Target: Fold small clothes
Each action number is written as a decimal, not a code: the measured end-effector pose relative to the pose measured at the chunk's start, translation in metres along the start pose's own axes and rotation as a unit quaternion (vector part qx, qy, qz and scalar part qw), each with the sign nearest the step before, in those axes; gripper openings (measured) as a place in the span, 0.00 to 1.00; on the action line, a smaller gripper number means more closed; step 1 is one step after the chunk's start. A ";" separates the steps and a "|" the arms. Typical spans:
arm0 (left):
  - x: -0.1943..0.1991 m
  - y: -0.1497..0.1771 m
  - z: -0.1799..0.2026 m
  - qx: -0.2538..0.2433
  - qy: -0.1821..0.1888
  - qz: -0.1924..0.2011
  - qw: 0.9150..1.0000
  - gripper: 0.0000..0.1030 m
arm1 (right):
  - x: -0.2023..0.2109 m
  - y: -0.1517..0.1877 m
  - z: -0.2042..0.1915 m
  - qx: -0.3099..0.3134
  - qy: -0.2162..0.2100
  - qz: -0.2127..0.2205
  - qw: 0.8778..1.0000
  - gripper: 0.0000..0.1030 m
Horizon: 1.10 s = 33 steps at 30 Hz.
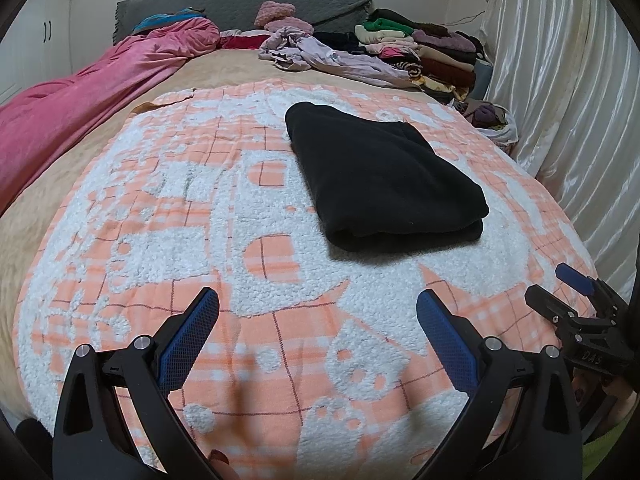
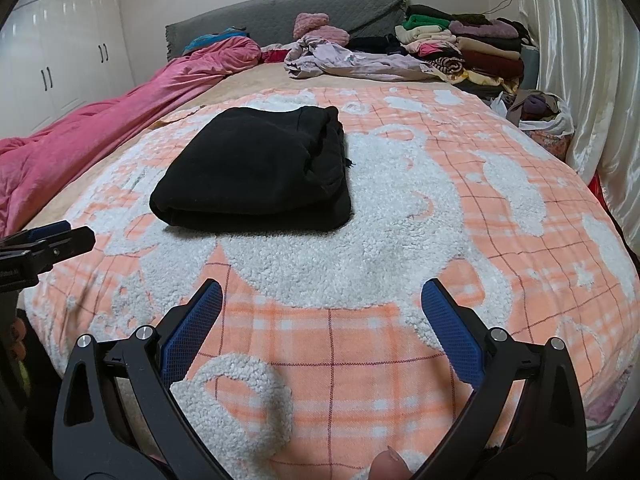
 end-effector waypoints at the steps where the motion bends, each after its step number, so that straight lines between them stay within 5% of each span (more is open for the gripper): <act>1: 0.000 0.000 0.000 -0.001 -0.001 0.000 1.000 0.96 | -0.001 0.000 -0.001 0.000 0.000 0.000 1.000 0.91; 25: 0.002 0.000 0.001 0.003 0.003 -0.003 1.000 0.96 | 0.005 0.000 0.005 -0.001 0.009 0.000 1.000 0.91; 33: -0.003 0.011 -0.025 0.046 0.012 -0.030 0.998 0.96 | 0.039 -0.004 0.073 -0.061 0.074 0.027 0.995 0.91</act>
Point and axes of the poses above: each gripper's, at about its wrist camera, not at the fingertips, and x roughly against the way its jaws point, z to its right, y to its underside, the point moved 10 cm from there along -x, roughly the way its jaws point, and after that the axes turned 4 degrees about z, right-handed, at the moved point
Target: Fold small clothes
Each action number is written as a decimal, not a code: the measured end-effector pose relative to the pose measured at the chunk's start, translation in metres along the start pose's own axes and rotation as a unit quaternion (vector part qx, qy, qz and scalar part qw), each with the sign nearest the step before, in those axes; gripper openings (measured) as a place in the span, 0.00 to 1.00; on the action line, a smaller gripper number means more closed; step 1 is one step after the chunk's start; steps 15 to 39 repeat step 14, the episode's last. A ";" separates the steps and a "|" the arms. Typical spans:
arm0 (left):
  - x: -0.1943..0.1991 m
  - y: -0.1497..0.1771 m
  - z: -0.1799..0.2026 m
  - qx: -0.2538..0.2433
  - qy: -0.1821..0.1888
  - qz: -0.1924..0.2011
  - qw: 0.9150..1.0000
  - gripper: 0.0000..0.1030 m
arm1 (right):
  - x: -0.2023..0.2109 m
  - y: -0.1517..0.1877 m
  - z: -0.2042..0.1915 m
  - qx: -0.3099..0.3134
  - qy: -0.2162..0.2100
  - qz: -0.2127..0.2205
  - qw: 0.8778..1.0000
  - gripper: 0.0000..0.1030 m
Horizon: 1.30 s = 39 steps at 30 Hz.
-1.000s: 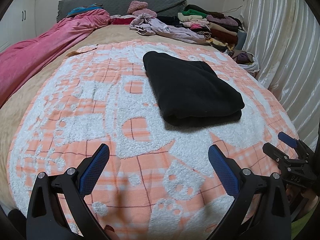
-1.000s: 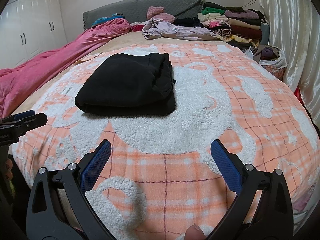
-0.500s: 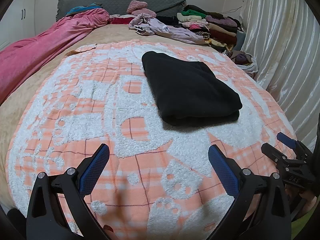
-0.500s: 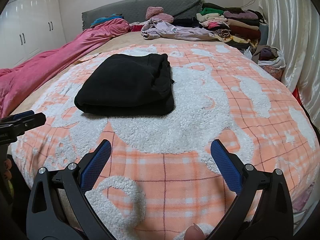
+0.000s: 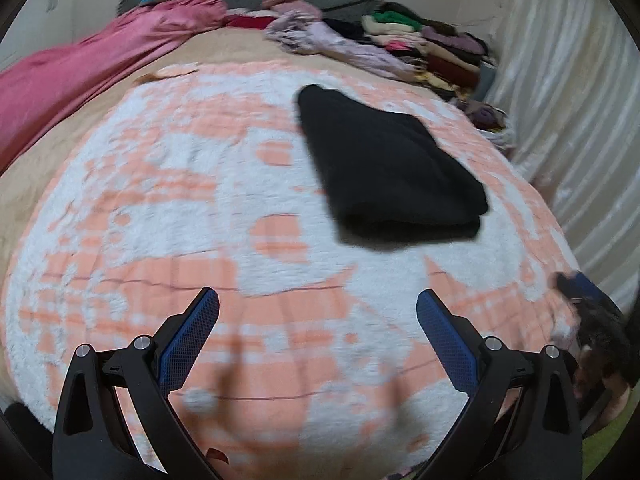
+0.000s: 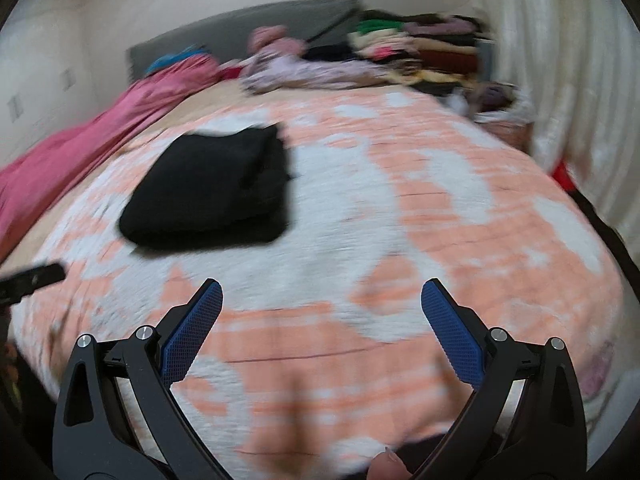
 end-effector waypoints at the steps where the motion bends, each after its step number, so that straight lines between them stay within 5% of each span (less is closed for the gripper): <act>1: 0.000 -0.002 -0.010 0.004 -0.008 0.002 1.000 0.96 | 0.007 -0.003 0.020 -0.017 0.016 0.008 1.000 0.91; 6: 0.004 -0.031 -0.109 0.044 -0.101 0.033 0.993 0.96 | 0.074 0.006 0.190 -0.132 0.164 0.049 0.976 0.91; 8: 0.003 -0.042 -0.162 0.065 -0.144 0.033 0.987 0.96 | 0.106 0.032 0.273 -0.164 0.254 0.040 0.952 0.91; 10: 0.000 -0.049 -0.224 0.085 -0.195 0.023 0.977 0.96 | 0.142 0.077 0.362 -0.205 0.346 0.003 0.916 0.91; 14: -0.002 -0.057 -0.320 0.113 -0.274 0.002 0.955 0.96 | 0.192 0.166 0.477 -0.285 0.429 -0.071 0.854 0.91; 39: -0.002 -0.057 -0.320 0.113 -0.274 0.002 0.955 0.96 | 0.192 0.166 0.477 -0.285 0.429 -0.071 0.854 0.91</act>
Point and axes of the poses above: each gripper's, at about its wrist camera, not at the fingertips, and x roughly against the way its jaws point, z to its right, y to its underside, the point moved 10 cm from there along -x, roughly the way its jaws point, and after that the axes turned 4 degrees about z, right-handed, at the moved point
